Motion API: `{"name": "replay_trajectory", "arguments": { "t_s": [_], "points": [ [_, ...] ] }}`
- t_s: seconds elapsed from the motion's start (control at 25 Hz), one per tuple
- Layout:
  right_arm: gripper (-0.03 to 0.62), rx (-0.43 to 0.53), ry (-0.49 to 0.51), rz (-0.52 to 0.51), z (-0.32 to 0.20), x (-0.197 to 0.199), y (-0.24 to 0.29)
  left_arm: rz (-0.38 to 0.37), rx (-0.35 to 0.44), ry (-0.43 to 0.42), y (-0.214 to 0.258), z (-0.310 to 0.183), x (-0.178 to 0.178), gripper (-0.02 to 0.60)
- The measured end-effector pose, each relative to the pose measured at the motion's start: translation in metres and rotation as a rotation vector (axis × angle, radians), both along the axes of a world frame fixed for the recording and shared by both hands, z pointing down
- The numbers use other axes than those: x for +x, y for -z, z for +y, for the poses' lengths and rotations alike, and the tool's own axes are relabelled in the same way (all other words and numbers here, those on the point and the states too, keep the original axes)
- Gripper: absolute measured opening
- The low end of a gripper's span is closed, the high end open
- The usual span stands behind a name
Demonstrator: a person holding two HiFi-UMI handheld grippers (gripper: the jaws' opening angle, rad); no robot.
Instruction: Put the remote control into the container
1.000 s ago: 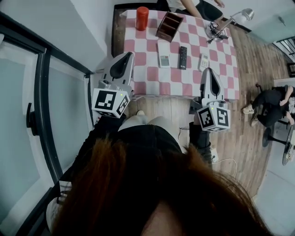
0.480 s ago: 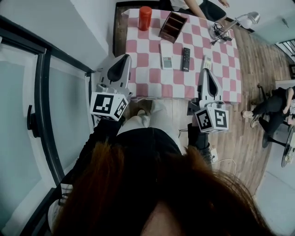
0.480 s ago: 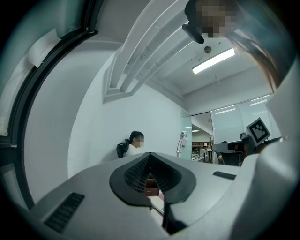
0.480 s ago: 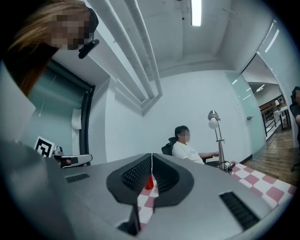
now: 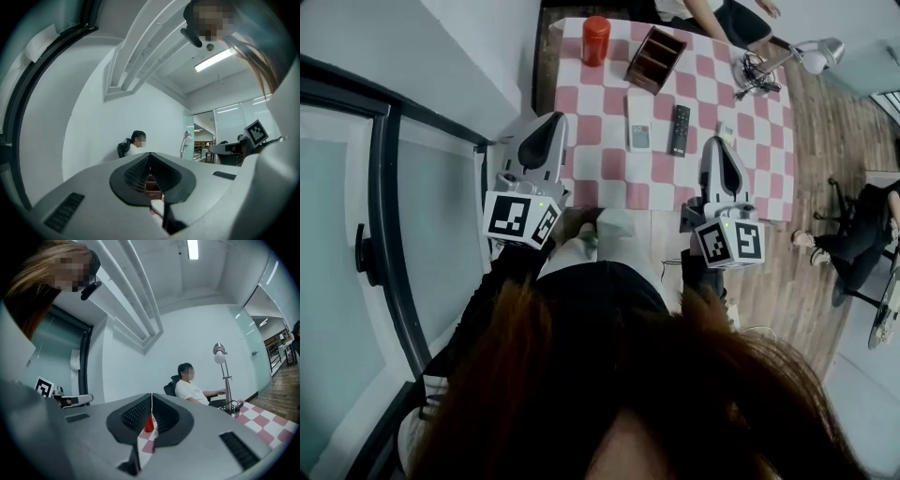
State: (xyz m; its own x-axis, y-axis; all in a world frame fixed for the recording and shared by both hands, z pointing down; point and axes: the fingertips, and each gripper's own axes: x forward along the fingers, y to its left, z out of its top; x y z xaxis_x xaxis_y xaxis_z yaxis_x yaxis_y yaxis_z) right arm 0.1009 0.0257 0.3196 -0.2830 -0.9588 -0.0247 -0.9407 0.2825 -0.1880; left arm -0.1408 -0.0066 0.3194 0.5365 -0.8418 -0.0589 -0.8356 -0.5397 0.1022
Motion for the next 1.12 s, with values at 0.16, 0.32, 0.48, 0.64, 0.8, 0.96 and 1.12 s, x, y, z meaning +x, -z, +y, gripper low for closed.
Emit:
{"name": "replay_trajectory", "arguments": {
  "t_s": [0.16,0.32,0.48,0.64,0.8,0.96,1.12],
  "points": [
    [0.018,0.004,-0.016,0.014,-0.016,0.017,0.004,0.001,0.013,-0.002,0.005,-0.015,0.008,0.009],
    [0.018,-0.005,-0.023,0.026,-0.032,0.03,0.003,0.01,0.021,0.001,0.008,-0.03,0.013,0.009],
    [0.018,-0.021,0.009,0.041,-0.049,0.036,0.006,0.032,0.008,0.007,0.007,-0.043,0.022,0.009],
    [0.018,-0.03,0.022,0.053,-0.068,0.047,0.007,0.031,0.013,0.021,0.011,-0.053,0.03,0.009],
    [0.018,-0.031,0.045,0.06,-0.084,0.055,0.006,0.022,0.013,0.03,0.01,-0.062,0.041,0.009],
    [0.018,-0.037,0.055,0.064,-0.097,0.066,0.002,0.011,0.018,0.04,0.007,-0.072,0.053,0.009],
    [0.018,-0.058,0.042,0.063,-0.107,0.085,-0.007,0.012,0.013,0.058,0.004,-0.083,0.06,0.009]
  ]
}}
